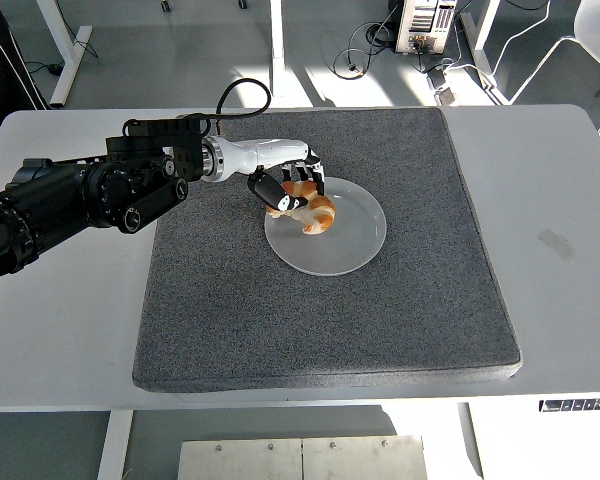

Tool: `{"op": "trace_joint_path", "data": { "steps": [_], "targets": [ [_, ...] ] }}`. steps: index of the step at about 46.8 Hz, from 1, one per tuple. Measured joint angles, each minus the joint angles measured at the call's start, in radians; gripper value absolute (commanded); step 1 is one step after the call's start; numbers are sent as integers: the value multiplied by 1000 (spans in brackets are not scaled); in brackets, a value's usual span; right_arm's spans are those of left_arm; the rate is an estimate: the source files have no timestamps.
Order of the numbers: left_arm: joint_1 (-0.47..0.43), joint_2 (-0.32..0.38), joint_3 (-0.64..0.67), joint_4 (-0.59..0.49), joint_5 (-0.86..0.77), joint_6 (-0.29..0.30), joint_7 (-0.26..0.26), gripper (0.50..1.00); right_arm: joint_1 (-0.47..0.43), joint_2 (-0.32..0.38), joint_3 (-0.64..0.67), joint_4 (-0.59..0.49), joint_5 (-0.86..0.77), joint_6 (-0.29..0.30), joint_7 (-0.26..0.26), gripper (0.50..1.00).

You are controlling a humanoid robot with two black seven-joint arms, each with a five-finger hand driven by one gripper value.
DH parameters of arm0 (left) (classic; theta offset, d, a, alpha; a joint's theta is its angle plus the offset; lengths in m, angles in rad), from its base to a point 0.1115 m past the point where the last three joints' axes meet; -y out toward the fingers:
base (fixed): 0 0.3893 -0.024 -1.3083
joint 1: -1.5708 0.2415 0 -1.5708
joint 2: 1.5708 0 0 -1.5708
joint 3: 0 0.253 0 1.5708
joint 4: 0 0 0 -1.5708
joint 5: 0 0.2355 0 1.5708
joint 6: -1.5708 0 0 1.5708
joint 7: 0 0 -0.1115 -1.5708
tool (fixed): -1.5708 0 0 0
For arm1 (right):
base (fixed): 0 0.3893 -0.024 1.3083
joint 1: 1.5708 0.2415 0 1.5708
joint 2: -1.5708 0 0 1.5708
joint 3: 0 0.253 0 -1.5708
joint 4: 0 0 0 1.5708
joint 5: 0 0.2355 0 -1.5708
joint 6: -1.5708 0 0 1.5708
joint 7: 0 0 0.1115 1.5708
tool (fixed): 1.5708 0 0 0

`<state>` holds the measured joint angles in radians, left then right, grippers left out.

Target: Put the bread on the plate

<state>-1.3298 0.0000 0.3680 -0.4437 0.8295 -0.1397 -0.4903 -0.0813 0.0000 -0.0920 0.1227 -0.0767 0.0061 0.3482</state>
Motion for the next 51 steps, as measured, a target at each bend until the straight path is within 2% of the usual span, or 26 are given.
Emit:
{"op": "trace_joint_path", "data": {
  "steps": [7, 8, 14, 29, 42, 51],
  "targets": [
    [16, 0, 0, 0, 2, 1, 1, 500, 0, 0, 0, 0, 0, 0, 0, 1000],
    [18, 0, 0, 0, 2, 0, 2, 514, 0, 0, 0, 0, 0, 0, 0, 1000],
    [27, 0, 0, 0, 1, 0, 2, 699, 0, 0, 0, 0, 0, 0, 0, 1000],
    [32, 0, -2, 0, -13, 0, 9, 952, 0, 0, 0, 0, 0, 0, 0, 1000],
    [-15, 0, -56, 8, -43, 0, 6, 977, 0, 0, 0, 0, 0, 0, 0, 1000],
    [-62, 0, -121, 18, -207, 0, 6, 980, 0, 0, 0, 0, 0, 0, 0, 1000]
  ]
}}
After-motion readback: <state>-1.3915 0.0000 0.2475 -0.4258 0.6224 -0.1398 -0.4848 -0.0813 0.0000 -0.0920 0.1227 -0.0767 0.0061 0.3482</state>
